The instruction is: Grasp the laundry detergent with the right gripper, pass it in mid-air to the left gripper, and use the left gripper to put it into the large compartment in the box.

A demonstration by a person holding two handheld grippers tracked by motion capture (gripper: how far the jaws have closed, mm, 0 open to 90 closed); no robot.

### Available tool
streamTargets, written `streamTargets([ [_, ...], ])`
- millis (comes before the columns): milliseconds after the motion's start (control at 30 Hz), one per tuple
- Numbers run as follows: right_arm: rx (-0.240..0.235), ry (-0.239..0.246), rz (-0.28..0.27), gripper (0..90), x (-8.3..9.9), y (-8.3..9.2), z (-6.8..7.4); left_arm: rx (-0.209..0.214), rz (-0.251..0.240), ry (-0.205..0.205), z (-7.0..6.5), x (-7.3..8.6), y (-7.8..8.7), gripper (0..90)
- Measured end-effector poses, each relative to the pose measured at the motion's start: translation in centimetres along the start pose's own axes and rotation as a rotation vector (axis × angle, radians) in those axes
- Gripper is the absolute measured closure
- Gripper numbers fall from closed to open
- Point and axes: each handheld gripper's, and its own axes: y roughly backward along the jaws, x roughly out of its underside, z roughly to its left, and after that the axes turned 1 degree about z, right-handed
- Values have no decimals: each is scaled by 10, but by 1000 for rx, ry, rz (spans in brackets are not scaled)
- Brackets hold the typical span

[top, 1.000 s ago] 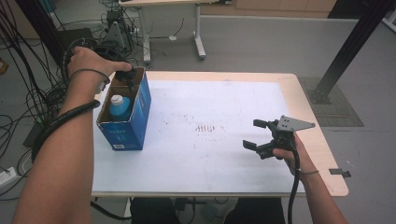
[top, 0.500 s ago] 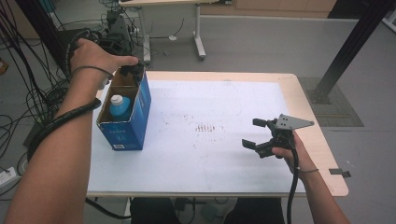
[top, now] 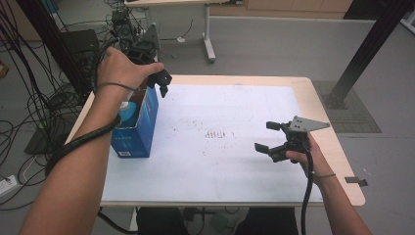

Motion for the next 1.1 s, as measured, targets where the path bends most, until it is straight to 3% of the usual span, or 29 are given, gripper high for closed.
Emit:
streamTargets([
  [200, 12, -11, 12, 31, -5, 4, -1, 17, -46, -54, -19, 4, -5, 78],
  [500, 53, -50, 31, 31, -19, 9, 1, 48, -77, -121, -45, 7, -19, 81],
  [733, 103, -85, 90, 30, -34, 11, 1, 89, -105, -187, -64, 16, -36, 82],
  [833, 112, -89, 105, 31, -37, 11, 0, 80, -110, -198, -71, 18, -43, 81],
  [1100, 160, -101, 205, 30, -66, 9, -5, 76, -99, -236, -91, 25, -72, 81],
])
